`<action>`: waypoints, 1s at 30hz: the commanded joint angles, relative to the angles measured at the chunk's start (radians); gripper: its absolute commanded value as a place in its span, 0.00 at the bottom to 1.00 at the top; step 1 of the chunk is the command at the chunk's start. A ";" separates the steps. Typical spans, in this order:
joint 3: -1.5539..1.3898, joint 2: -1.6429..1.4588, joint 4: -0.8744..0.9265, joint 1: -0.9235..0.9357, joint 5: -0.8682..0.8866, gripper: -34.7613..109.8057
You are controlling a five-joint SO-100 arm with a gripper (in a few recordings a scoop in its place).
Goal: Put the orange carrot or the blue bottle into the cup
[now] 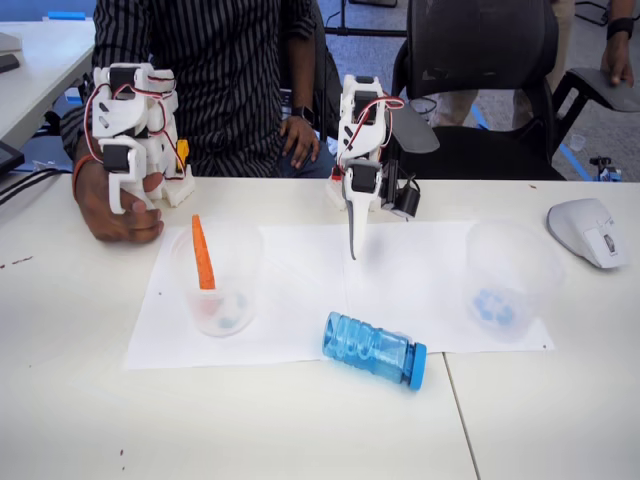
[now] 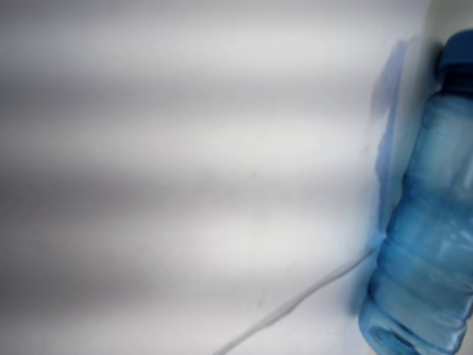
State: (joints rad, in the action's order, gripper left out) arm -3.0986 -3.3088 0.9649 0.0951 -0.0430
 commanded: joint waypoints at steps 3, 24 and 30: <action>0.009 -0.051 0.158 -0.074 0.009 0.34; 0.158 -0.012 0.175 -0.064 0.009 0.34; 0.291 0.130 0.160 -0.064 0.011 0.34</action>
State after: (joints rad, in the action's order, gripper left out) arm -2.9606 -3.2444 1.1321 0.0215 -0.0276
